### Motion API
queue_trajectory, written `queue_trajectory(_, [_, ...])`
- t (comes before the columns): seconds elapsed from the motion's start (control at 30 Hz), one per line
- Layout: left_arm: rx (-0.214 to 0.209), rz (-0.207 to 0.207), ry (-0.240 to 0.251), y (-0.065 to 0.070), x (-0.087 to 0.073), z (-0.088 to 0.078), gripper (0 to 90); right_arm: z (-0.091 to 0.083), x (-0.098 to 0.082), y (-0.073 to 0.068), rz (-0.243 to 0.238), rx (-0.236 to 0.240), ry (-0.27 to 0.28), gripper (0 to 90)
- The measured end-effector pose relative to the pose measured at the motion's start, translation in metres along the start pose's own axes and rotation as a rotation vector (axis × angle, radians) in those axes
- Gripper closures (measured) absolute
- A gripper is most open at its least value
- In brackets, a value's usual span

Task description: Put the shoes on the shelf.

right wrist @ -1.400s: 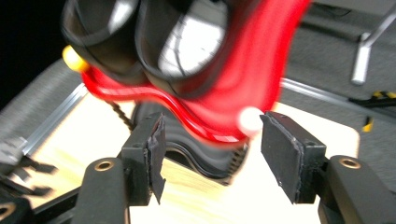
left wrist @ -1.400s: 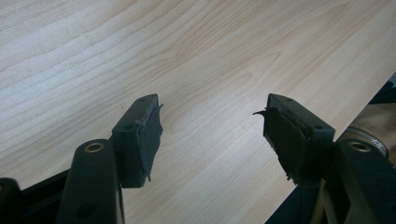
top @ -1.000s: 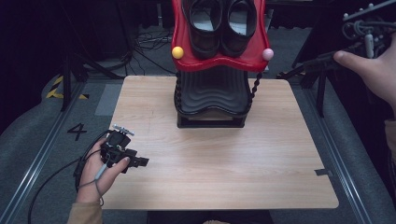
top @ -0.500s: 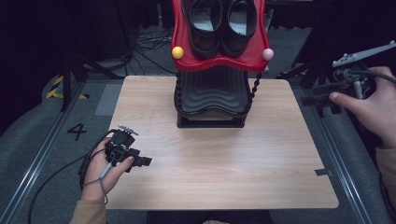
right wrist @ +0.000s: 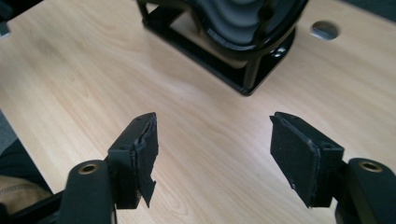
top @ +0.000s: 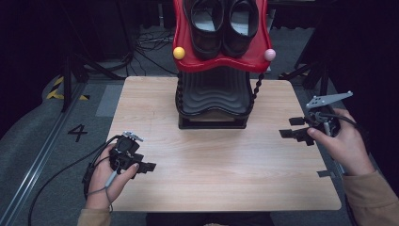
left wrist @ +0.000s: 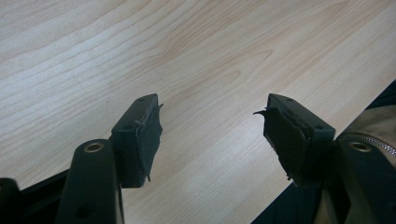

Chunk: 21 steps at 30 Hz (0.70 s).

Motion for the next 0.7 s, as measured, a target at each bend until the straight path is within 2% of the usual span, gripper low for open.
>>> queue_trajectory(0.13, [0.008, -0.006, 0.006, -0.002, -0.002, -0.002, 36.8, 0.021, -0.016, -0.006, -0.002, 0.065, 0.009, 33.0])
queue_trajectory(0.3, [0.011, -0.017, 0.028, -0.004, -0.001, -0.005, 36.8, 0.04, -0.028, -0.011, -0.03, 0.115, -0.01, 32.8])
queue_trajectory(0.37, [0.014, -0.014, 0.033, -0.005, -0.001, -0.005, 36.8, 0.045, -0.032, -0.012, -0.015, 0.143, 0.021, 32.8])
queue_trajectory(0.4, [0.014, -0.013, 0.034, -0.005, 0.0, -0.005, 36.8, 0.05, -0.034, -0.012, 0.005, 0.152, 0.014, 31.7])
queue_trajectory(0.47, [0.009, -0.013, 0.034, -0.005, 0.0, -0.005, 36.8, 0.058, -0.041, -0.009, -0.016, 0.134, -0.035, 31.5])
queue_trajectory(0.53, [0.009, -0.011, 0.03, -0.005, 0.0, -0.003, 36.6, 0.065, -0.046, -0.006, -0.003, 0.125, -0.049, 31.4])
queue_trajectory(0.63, [0.008, -0.009, 0.015, -0.005, 0.0, -0.001, 36.1, 0.077, -0.057, 0.0, -0.006, 0.099, -0.109, 31.4])
queue_trajectory(0.7, [0.015, -0.007, 0.014, -0.006, 0.0, 0.001, 36.1, 0.08, -0.061, 0.001, -0.003, 0.092, -0.128, 31.1])
Point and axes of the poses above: each handheld gripper's, and its own axes: z roughly forward along the jaws, x roughly out of its top, y roughly to its right, the point moved 9 cm from there along z, roughly forward along the jaws, and after that the axes turned 7 degrees about x, right-handed, at the moved point
